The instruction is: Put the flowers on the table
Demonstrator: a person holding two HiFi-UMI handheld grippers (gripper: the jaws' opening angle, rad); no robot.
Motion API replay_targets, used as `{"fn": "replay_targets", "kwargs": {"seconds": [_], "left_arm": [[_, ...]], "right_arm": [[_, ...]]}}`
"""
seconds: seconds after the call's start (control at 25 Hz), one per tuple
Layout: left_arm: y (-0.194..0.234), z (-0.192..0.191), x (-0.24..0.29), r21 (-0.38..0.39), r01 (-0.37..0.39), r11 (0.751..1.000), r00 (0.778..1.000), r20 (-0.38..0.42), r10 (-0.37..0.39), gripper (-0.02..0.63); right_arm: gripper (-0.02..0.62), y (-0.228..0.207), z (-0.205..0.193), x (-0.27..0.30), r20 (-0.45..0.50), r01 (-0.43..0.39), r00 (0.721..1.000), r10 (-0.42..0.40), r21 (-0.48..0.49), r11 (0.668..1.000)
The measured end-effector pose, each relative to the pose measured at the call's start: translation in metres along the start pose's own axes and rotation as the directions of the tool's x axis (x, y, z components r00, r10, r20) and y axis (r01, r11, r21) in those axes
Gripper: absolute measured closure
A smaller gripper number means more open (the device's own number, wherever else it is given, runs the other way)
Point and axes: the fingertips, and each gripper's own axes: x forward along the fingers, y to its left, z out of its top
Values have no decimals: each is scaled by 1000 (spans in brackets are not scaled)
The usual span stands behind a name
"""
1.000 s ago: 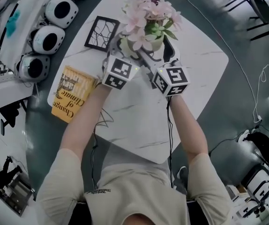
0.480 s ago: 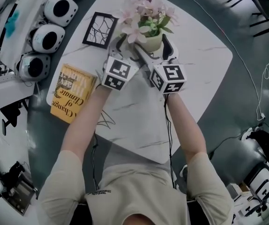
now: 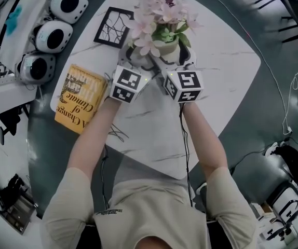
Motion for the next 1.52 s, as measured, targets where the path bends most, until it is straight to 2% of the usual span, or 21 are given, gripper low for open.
{"fn": "replay_targets", "kwargs": {"seconds": [0.36,0.64,0.88,1.24,1.4,1.52], "left_arm": [[-1,-2,-13,-29,27,999,999,25,-26,121],[-3,-1,-23,-8,21,1000,997,76,-20,123],[-7,-7,-26,-19,21,1000,997,72,-19,123],[-17,3,-36,-16,20,1000,997,78,-19,121],[-14,10,-53,-71,-11,997,995,100,18,123],[-10,17,-65,-69,-43,997,995,90,49,123]], "right_arm": [[137,6,-7,3,-50,-58,997,60,29,998],[137,13,-10,3,-48,-86,995,88,47,995],[137,14,-11,-3,-43,-74,996,76,49,996],[137,17,-1,-21,-55,-44,998,43,-17,999],[137,16,12,-39,-59,-32,998,30,-32,999],[137,13,27,-58,-45,-13,999,12,-23,1000]]}}
